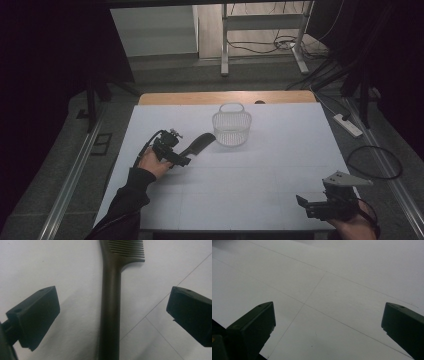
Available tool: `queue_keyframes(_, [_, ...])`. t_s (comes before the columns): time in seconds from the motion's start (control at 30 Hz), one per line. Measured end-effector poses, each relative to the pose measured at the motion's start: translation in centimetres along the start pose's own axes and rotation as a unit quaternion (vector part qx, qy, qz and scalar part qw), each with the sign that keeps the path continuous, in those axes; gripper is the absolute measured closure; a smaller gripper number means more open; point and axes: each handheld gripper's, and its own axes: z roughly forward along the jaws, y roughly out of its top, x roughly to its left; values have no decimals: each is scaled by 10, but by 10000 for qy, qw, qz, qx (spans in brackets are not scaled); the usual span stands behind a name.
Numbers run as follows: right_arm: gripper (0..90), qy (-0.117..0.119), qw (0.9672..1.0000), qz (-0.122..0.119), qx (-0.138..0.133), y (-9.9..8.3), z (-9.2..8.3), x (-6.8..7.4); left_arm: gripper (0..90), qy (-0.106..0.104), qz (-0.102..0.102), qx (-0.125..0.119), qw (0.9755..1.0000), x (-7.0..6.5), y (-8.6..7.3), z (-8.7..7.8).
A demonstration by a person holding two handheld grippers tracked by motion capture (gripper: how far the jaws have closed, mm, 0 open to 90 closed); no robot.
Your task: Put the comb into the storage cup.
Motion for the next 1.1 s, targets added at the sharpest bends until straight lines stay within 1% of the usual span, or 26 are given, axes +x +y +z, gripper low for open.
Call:
queue_keyframes(0.27, [0,13,10000,-19,-7,0,0,0,0,7,1,152,9999,-2,-2,9])
queue_keyframes(0.37, [0,14,10000,-19,-9,0,0,0,0,-2,30,261,9997,-4,-2,12])
queue_keyframes(0.57, [0,12,10000,-21,-8,0,0,0,0,230,156,342,9990,-9,-2,16])
queue_keyframes(0.67, [0,8,10000,-30,-6,0,0,0,0,227,124,356,9990,-9,-2,16])
queue_keyframes(0.83, [0,-4,10000,-28,3,0,0,1,0,251,91,457,9986,-11,1,16])
queue_keyframes(0.87, [0,-6,10000,-27,6,0,0,1,12,233,96,493,9985,-11,2,14])
queue_keyframes(0.93, [0,-5,10000,-27,12,0,0,0,75,214,97,505,9984,-11,2,12])
queue_keyframes(0.97, [0,-3,10000,-28,6,0,0,0,119,227,107,499,9984,-11,3,10])
queue_keyframes(1.1, [0,29,10000,-82,9,0,0,1,324,279,-24,429,9987,-10,3,5])
